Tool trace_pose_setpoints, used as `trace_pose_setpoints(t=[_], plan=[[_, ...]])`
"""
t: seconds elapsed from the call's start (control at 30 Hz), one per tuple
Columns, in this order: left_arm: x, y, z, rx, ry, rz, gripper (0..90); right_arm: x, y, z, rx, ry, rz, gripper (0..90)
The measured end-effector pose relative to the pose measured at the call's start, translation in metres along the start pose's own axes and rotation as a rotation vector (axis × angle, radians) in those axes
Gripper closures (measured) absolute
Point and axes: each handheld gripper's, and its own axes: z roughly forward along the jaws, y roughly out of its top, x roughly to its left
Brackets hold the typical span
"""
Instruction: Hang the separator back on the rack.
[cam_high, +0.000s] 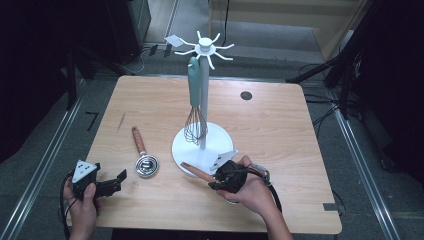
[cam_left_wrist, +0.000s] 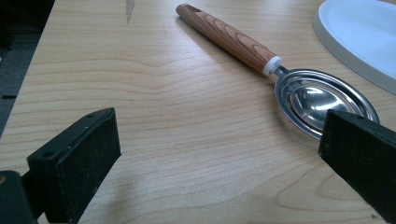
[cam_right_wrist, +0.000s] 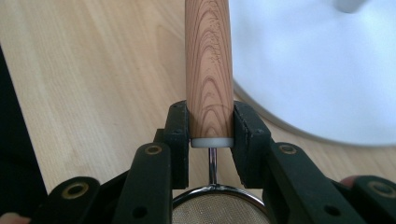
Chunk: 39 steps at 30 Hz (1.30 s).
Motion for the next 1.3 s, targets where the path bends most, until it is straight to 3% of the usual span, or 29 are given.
trace_pose_setpoints(t=[0.27,0.77,1.3], plan=[[0.0,0.0,0.0,-0.001,0.0,0.0,0.0,-0.019,-0.017,-0.026,-0.11,-0.07,0.076,71.1],[0.0,0.0,0.0,-0.002,0.001,-0.002,0.0,-0.034,-0.033,-0.049,-0.288,-0.18,0.188,71.1],[0.0,0.0,0.0,-0.003,0.005,-0.001,0.0,-0.033,-0.035,-0.07,-0.474,-0.248,0.227,71.1]])
